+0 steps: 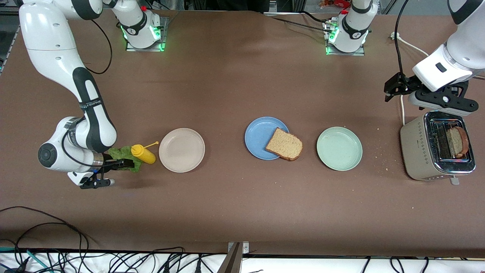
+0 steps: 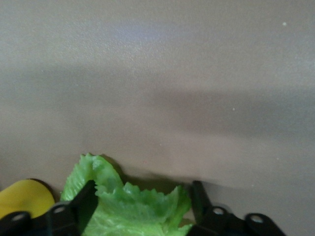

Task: Make sandwich in blue plate with both arms
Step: 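Lower the right gripper and grasp the green lettuce leaf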

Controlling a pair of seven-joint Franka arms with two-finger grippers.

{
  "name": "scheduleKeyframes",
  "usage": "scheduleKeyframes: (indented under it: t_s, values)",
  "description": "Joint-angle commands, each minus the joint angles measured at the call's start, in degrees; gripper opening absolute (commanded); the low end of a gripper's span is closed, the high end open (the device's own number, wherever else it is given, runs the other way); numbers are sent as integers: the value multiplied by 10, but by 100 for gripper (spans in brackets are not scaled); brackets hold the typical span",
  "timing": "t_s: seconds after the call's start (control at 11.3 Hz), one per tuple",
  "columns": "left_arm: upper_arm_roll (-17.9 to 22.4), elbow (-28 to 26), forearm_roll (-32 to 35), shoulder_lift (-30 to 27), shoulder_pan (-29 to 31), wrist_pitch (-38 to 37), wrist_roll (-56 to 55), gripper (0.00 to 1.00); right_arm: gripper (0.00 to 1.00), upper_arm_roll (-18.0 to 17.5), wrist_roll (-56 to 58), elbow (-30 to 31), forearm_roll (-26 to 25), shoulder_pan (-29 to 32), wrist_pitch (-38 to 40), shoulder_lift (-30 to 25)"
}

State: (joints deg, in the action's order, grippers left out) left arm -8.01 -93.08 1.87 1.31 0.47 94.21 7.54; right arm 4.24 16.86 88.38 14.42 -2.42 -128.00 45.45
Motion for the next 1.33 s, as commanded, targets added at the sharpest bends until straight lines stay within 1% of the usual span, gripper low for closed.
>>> scheduleKeyframes:
  t_s: [0.0,0.27,0.62,0.89,1.07,1.16,1.24]
  values:
    - [5,-4,-1,-6,-5,-8,8,100,0,1,55,-6,24,0,-1,-1]
    - [5,-4,-1,-7,-6,-8,8,100,0,2,55,-5,25,-2,3,-13]
    - [4,-2,-1,-7,-6,-9,7,100,0,2,55,-5,25,-6,35,-39]
    - [4,-2,-1,-6,-6,-13,9,100,0,3,56,-4,18,-5,87,-83]
    - [4,-1,-1,-6,-6,-13,8,100,0,3,56,2,16,-8,125,-123]
    - [4,-1,-1,-6,-6,-13,9,100,0,16,70,0,16,-12,142,-134]
    - [4,-1,-1,-7,-6,-13,8,100,0,32,97,0,17,-28,153,-149]
